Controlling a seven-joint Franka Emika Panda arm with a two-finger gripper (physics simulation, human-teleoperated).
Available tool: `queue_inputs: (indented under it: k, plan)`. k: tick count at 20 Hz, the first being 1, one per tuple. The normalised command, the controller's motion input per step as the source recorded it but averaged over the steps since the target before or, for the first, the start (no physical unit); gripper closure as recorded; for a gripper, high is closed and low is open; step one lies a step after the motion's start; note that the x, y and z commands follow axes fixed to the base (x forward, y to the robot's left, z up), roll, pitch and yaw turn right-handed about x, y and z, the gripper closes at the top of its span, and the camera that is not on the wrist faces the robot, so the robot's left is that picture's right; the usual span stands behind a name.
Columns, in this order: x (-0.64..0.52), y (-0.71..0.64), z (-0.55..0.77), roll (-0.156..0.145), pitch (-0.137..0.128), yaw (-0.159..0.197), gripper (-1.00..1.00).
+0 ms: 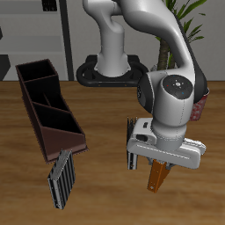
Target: Place the orange book into the right desk caddy's front compartment
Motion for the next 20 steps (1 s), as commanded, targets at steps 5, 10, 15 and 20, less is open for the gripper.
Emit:
queue_inputs:
  k: [5,10,15,20]
  plan:
    - [-0.16,0.14,0.51,0.031,-0.077,0.029,1.0]
    - [-0.38,0.2,0.84,0.056,-0.123,0.035,1.0]
    - [-0.54,0.19,0.89,0.057,-0.123,0.075,1.0]
    - [-0.35,-0.05,0.48,0.032,-0.015,0.074,1.0]
